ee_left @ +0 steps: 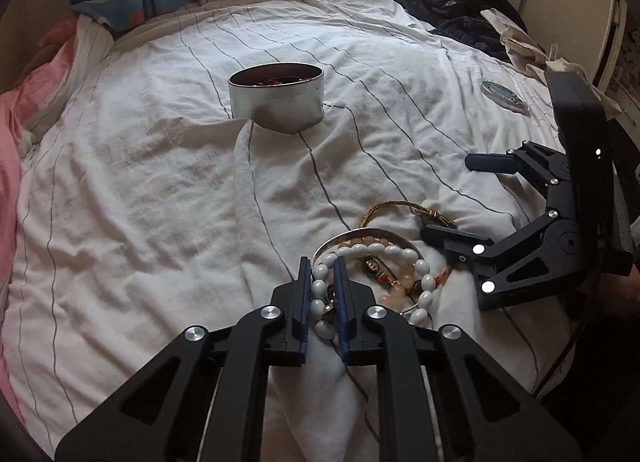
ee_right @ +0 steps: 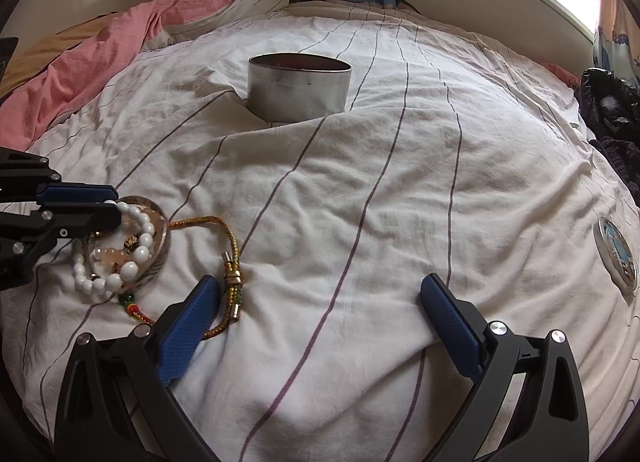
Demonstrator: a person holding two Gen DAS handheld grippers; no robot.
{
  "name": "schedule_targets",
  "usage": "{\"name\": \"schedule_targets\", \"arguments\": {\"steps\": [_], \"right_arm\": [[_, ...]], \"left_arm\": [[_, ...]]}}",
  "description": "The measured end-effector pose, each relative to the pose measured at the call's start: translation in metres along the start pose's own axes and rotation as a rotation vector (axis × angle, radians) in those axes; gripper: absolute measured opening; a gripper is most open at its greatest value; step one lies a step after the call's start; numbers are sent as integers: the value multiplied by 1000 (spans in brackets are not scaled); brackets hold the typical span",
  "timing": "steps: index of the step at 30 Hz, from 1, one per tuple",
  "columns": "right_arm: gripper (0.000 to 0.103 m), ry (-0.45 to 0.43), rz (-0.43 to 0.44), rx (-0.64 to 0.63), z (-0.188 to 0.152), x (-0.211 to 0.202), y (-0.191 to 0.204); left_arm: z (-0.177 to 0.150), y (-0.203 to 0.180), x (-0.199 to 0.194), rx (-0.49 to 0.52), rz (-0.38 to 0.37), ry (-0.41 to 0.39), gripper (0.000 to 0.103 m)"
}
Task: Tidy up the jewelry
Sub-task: 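Lift the white bead bracelet with the left tool while the right tool grasps a gold cord bracelet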
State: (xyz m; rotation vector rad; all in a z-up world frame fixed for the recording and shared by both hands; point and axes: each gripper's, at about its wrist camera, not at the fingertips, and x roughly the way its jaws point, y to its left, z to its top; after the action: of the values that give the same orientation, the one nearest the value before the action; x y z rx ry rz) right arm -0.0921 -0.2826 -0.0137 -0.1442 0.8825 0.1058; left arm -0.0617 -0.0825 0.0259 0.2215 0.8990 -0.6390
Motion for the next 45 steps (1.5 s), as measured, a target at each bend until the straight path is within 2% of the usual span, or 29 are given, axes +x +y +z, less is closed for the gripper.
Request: {"name": "schedule_targets", "arguments": {"steps": [2, 4, 6, 11, 13, 14, 16, 18, 22, 24, 26, 27, 28, 31, 32, 34, 37, 40, 42, 44, 45], "right_arm": [[96, 0, 0, 0, 0, 0, 0], [96, 0, 0, 0, 0, 0, 0], [96, -1, -1, 0, 0, 0, 0], [96, -18, -9, -4, 0, -3, 1], [96, -40, -12, -12, 0, -7, 3], [96, -50, -10, -18, -1, -9, 4], [96, -68, -3, -33, 0, -12, 8], [96, -85, -4, -47, 0, -14, 11], [95, -132, 2, -76, 1, -21, 17], [95, -142, 20, -92, 2, -22, 21], [79, -130, 56, -112, 2, -20, 25], [59, -118, 78, -118, 2, -18, 26], [49, -104, 93, -124, 2, -16, 28], [37, -71, 127, -103, 0, -13, 27], [31, -62, 153, -76, -1, -13, 23], [12, -52, 212, -1, -1, -14, 11], [9, -69, 300, 129, -2, -20, -11], [9, -107, 314, 189, -2, -28, -23], [9, -123, 293, 202, -2, -31, -26], [10, -102, 285, 221, -3, -26, -29], [18, -81, 292, 231, -3, -21, -31]], "left_arm": [[-3, 10, -16, -64, -36, -47, 7], [-5, 23, -35, -151, -126, -109, 7], [-7, 33, -46, -198, -151, -144, 7], [-19, 67, -50, -342, -32, -164, 7], [-25, 83, -44, -402, 53, -140, 7], [-29, 91, -40, -430, 72, -122, 7], [-34, 99, -29, -467, 57, -83, 7], [-36, 97, -20, -460, 57, -55, 8], [-36, 91, -14, -454, 48, -50, 17], [-37, 91, -14, -458, 42, -51, 18], [-37, 92, -13, -464, 35, -52, 19], [-38, 92, -13, -468, 30, -54, 20], [-38, 92, -13, -472, 25, -56, 22], [-38, 90, -13, -475, 8, -60, 29], [-38, 89, -13, -473, 6, -61, 30], [-37, 87, -12, -466, 9, -61, 32], [-37, 87, -12, -469, 5, -62, 33], [-37, 87, -11, -472, 2, -64, 34], [-38, 86, -11, -470, 3, -64, 35], [-37, 85, -9, -466, 4, -63, 37], [-37, 85, -9, -464, 4, -62, 38]]}}
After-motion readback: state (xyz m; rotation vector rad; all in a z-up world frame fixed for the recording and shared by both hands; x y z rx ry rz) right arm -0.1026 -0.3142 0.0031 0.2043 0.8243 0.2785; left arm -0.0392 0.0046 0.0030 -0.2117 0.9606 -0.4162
